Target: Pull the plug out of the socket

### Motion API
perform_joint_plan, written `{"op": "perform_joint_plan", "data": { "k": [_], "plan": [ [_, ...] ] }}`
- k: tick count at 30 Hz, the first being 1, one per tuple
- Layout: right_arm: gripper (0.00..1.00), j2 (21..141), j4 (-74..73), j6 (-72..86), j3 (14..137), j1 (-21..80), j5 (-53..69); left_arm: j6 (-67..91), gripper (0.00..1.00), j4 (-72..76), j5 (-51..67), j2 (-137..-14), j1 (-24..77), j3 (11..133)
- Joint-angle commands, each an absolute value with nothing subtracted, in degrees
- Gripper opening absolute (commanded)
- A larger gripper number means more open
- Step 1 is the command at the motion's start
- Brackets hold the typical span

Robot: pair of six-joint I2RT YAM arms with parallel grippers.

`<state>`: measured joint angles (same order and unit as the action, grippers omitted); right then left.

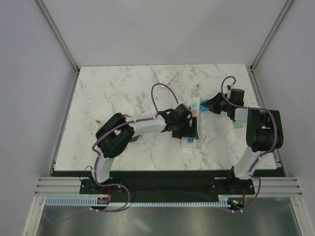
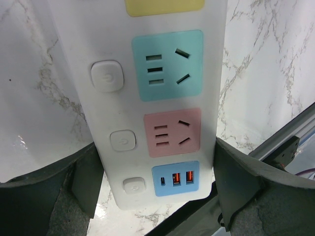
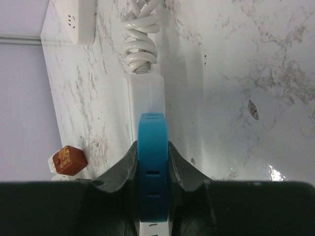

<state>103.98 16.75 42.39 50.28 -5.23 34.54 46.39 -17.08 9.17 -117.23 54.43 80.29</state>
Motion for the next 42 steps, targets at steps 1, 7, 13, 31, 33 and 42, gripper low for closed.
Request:
{"op": "perform_joint_plan", "data": {
  "k": [1, 7, 13, 31, 33, 42],
  "plan": [
    [0.00, 102.13, 19.42, 42.62, 50.10, -5.27, 29.71, 48.08, 0.02, -25.93, 8.17, -122.17, 54.93, 76.73],
    [0.00, 98.80, 19.69, 44.55, 47.82, -5.36, 22.16, 48.43, 0.02, -26.19, 7.91, -122.25, 55.02, 76.55],
    [0.00, 97.47, 20.04, 46.93, 46.58, -5.36, 17.32, 48.78, 0.02, -26.54, 8.09, -122.43, 55.02, 76.64],
    [0.00, 94.92, 34.44, 36.92, 41.40, -5.45, 29.18, 50.45, 0.02, -24.09, 11.94, -122.17, 54.58, 74.54],
    [0.00, 94.83, 34.45, 36.21, 41.22, -5.45, 29.27, 50.62, 0.02, -23.56, 12.30, -122.34, 54.49, 74.44],
    [0.00, 100.54, 39.10, 45.16, 42.54, -8.43, 37.68, 51.06, 0.02, -22.76, 11.69, -121.11, 54.58, 72.60]
  ]
}}
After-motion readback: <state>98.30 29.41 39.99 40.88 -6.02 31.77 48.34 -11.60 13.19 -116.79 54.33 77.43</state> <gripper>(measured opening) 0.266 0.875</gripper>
